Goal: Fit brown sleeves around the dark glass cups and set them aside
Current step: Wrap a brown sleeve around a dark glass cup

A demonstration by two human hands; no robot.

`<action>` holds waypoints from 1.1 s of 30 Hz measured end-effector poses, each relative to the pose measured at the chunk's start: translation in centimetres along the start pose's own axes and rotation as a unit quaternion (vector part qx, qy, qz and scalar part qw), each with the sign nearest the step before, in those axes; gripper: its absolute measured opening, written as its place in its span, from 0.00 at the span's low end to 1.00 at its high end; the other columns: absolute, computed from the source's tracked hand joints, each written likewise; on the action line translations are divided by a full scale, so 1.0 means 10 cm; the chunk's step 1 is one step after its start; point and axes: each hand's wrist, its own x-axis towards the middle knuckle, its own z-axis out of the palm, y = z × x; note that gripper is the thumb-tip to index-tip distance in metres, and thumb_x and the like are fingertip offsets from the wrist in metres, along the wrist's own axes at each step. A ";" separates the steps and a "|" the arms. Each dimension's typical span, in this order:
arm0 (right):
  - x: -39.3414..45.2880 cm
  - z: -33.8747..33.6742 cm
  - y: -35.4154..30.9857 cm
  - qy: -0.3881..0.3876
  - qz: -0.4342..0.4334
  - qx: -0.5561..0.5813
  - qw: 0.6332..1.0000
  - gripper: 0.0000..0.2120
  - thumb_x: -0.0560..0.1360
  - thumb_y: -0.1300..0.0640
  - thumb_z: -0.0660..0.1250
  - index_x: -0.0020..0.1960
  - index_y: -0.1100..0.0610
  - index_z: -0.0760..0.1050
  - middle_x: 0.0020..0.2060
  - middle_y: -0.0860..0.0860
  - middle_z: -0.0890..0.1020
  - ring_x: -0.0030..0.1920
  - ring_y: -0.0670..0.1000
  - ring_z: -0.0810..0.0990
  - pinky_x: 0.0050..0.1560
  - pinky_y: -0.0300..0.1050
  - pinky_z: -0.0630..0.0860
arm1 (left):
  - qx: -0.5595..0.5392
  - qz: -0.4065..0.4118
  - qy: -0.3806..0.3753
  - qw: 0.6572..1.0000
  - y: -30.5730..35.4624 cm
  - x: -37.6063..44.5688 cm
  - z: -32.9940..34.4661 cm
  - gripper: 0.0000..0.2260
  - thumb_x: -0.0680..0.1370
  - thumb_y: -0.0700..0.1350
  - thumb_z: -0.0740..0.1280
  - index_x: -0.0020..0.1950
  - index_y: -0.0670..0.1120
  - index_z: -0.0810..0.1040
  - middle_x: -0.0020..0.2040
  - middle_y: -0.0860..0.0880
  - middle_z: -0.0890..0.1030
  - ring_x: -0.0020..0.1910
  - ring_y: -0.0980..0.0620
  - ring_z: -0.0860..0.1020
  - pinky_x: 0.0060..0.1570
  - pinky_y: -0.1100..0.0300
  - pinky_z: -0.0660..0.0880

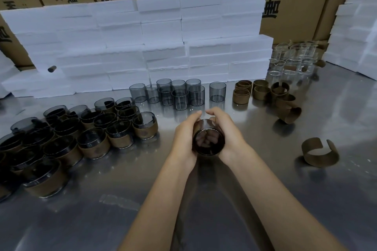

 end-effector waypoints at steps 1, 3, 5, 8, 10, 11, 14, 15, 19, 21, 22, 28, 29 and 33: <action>0.00 0.00 0.01 0.007 -0.012 0.000 1.000 0.10 0.74 0.53 0.71 0.37 0.55 0.74 0.28 0.52 0.78 0.28 0.52 0.78 0.35 0.44 0.75 | -0.007 0.001 0.002 1.000 0.00 0.01 0.00 0.12 0.81 0.48 0.66 0.40 0.44 0.78 0.34 0.46 0.81 0.32 0.50 0.80 0.36 0.60 0.77; 0.01 0.02 0.02 0.010 -0.031 -0.012 0.999 0.11 0.74 0.55 0.71 0.34 0.55 0.76 0.27 0.52 0.79 0.28 0.52 0.79 0.36 0.44 0.76 | -0.016 0.003 0.004 1.000 0.00 0.03 -0.01 0.20 0.82 0.50 0.65 0.30 0.48 0.71 0.28 0.50 0.74 0.27 0.53 0.75 0.32 0.62 0.74; 0.00 0.04 0.01 0.006 -0.041 -0.026 0.999 0.15 0.74 0.55 0.72 0.29 0.53 0.78 0.26 0.51 0.79 0.27 0.50 0.80 0.34 0.41 0.77 | -0.008 0.013 0.007 1.000 0.01 0.04 -0.02 0.25 0.82 0.52 0.65 0.25 0.51 0.68 0.25 0.52 0.70 0.24 0.55 0.70 0.30 0.62 0.71; -0.01 0.06 -0.02 0.008 -0.053 -0.031 0.998 0.14 0.73 0.56 0.72 0.30 0.54 0.76 0.24 0.50 0.77 0.23 0.49 0.78 0.27 0.38 0.75 | -0.008 0.033 0.011 0.999 0.00 0.06 -0.03 0.26 0.82 0.51 0.66 0.23 0.51 0.69 0.24 0.53 0.69 0.24 0.56 0.71 0.29 0.63 0.72; -0.02 0.06 -0.04 0.011 -0.058 -0.032 0.998 0.17 0.73 0.56 0.72 0.27 0.53 0.73 0.21 0.49 0.74 0.21 0.48 0.75 0.24 0.36 0.72 | 0.001 0.046 0.013 0.999 -0.02 0.07 -0.02 0.26 0.82 0.51 0.67 0.23 0.51 0.70 0.24 0.54 0.68 0.23 0.56 0.70 0.28 0.64 0.71; -0.02 0.05 -0.04 0.014 -0.060 -0.035 0.998 0.19 0.73 0.56 0.72 0.26 0.52 0.72 0.21 0.49 0.73 0.21 0.48 0.74 0.24 0.36 0.71 | 0.010 0.053 0.012 0.998 -0.03 0.07 -0.02 0.27 0.82 0.51 0.66 0.22 0.51 0.70 0.23 0.54 0.68 0.22 0.57 0.69 0.26 0.65 0.70; -0.03 0.06 -0.05 0.021 -0.063 -0.040 0.997 0.19 0.72 0.56 0.72 0.25 0.52 0.71 0.21 0.49 0.72 0.21 0.48 0.73 0.24 0.36 0.71 | 0.031 0.065 0.010 0.997 -0.03 0.07 0.00 0.28 0.83 0.51 0.65 0.22 0.51 0.69 0.23 0.54 0.67 0.22 0.57 0.68 0.24 0.66 0.68; -0.03 0.06 -0.05 0.021 -0.065 -0.043 0.997 0.20 0.72 0.56 0.72 0.24 0.51 0.70 0.22 0.48 0.71 0.21 0.48 0.72 0.25 0.37 0.71 | 0.035 0.068 0.012 0.997 -0.03 0.06 0.00 0.28 0.83 0.51 0.65 0.22 0.51 0.69 0.23 0.54 0.67 0.22 0.57 0.68 0.24 0.66 0.68; -0.02 0.05 -0.04 0.019 -0.075 -0.054 0.996 0.22 0.72 0.57 0.71 0.21 0.52 0.70 0.21 0.48 0.71 0.21 0.48 0.72 0.24 0.36 0.70 | 0.051 0.088 0.020 0.995 -0.01 0.04 0.00 0.27 0.83 0.50 0.65 0.22 0.51 0.68 0.23 0.53 0.65 0.22 0.56 0.66 0.25 0.64 0.66; -0.03 0.05 -0.04 0.017 -0.077 -0.059 0.995 0.22 0.72 0.56 0.72 0.21 0.52 0.71 0.21 0.48 0.71 0.22 0.48 0.72 0.26 0.37 0.71 | 0.060 0.090 0.021 0.994 -0.01 0.03 0.00 0.28 0.83 0.50 0.65 0.22 0.51 0.68 0.23 0.53 0.65 0.22 0.56 0.66 0.25 0.65 0.67; -0.03 0.05 -0.04 0.015 -0.078 -0.062 0.995 0.21 0.72 0.56 0.72 0.21 0.52 0.71 0.22 0.48 0.71 0.23 0.48 0.72 0.27 0.38 0.71 | 0.062 0.089 0.023 0.994 -0.01 0.03 0.00 0.28 0.83 0.50 0.65 0.22 0.51 0.68 0.22 0.53 0.66 0.21 0.57 0.67 0.24 0.67 0.67; 0.02 0.03 -0.04 0.011 -0.103 -0.040 0.994 0.19 0.74 0.55 0.72 0.25 0.51 0.71 0.24 0.48 0.71 0.24 0.48 0.71 0.28 0.37 0.70 | 0.107 0.134 0.031 0.985 0.05 0.06 0.00 0.27 0.81 0.57 0.67 0.23 0.51 0.69 0.24 0.53 0.66 0.24 0.55 0.67 0.28 0.61 0.67; 0.01 0.02 -0.06 0.002 -0.102 -0.026 0.994 0.16 0.75 0.54 0.71 0.30 0.52 0.74 0.26 0.49 0.73 0.25 0.47 0.73 0.30 0.38 0.72 | 0.123 0.163 0.028 0.979 0.06 0.06 0.00 0.27 0.82 0.58 0.66 0.24 0.51 0.68 0.24 0.54 0.66 0.24 0.56 0.66 0.28 0.62 0.66; -0.07 -0.05 -0.13 -0.121 0.056 0.017 0.991 0.20 0.78 0.44 0.66 0.49 0.61 0.83 0.40 0.58 0.83 0.39 0.56 0.84 0.45 0.52 0.82 | 0.198 0.273 0.009 0.941 0.09 0.02 -0.03 0.29 0.81 0.62 0.64 0.26 0.45 0.72 0.25 0.53 0.72 0.25 0.59 0.69 0.27 0.65 0.66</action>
